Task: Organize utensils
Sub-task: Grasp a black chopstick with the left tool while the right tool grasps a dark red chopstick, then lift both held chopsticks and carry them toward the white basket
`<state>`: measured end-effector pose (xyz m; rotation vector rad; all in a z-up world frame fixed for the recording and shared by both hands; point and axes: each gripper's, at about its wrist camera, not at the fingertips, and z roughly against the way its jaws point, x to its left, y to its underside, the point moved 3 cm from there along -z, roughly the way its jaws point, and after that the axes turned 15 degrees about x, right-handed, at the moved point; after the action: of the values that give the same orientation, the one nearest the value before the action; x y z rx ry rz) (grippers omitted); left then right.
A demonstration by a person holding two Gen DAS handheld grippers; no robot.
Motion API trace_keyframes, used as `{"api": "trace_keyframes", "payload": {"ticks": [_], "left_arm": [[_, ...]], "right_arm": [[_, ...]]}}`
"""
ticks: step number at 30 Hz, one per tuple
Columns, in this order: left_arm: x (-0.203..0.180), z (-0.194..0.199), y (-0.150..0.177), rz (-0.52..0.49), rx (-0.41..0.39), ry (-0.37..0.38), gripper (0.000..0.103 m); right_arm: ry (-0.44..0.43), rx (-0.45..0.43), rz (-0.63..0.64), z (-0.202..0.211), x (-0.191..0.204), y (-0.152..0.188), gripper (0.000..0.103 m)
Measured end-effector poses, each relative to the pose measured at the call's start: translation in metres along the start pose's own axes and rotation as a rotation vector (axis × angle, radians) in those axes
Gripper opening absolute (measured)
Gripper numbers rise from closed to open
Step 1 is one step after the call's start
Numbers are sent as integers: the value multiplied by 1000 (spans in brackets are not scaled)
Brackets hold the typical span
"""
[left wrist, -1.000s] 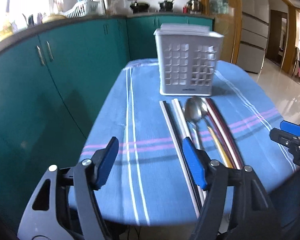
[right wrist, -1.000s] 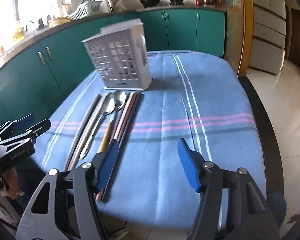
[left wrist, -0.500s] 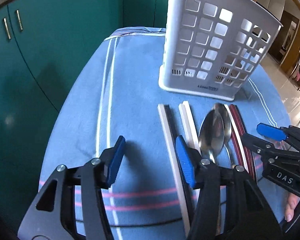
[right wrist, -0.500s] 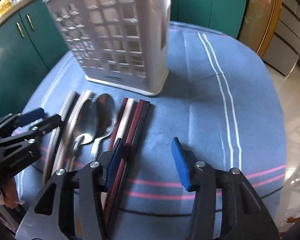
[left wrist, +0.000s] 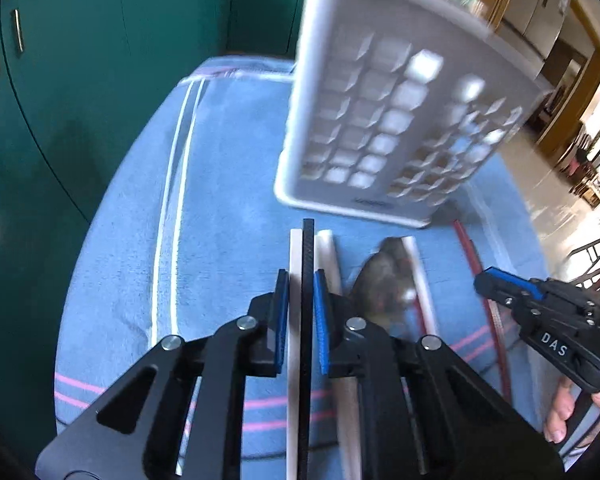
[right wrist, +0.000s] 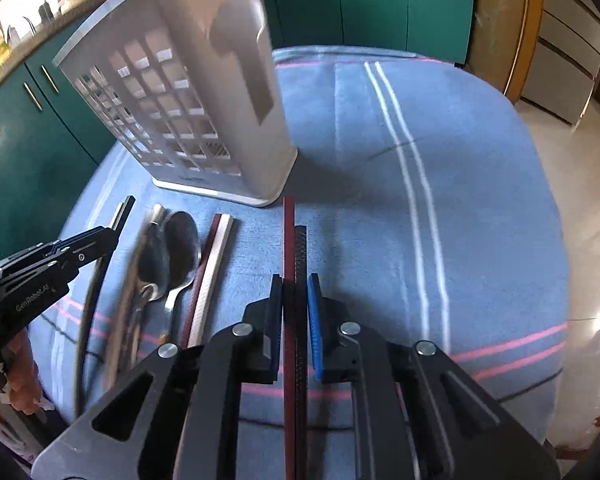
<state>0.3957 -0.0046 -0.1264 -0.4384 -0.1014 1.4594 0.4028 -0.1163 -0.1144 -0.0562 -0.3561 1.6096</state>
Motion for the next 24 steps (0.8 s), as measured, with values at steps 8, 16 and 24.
{"api": "trace_keyframes", "payload": {"ticks": [8,16,24], "left_arm": [[-1,9,2,19,-17,-89,19],[7,-20,1,5,72,-132,19],[10,-27,-10,-63,102,-175,20]], "right_arm": [[53,-37,-55,36,-41,8,22],[43,14,-42,3,-31,18,22],[122,71,20,-19,-20,-15,22]]}}
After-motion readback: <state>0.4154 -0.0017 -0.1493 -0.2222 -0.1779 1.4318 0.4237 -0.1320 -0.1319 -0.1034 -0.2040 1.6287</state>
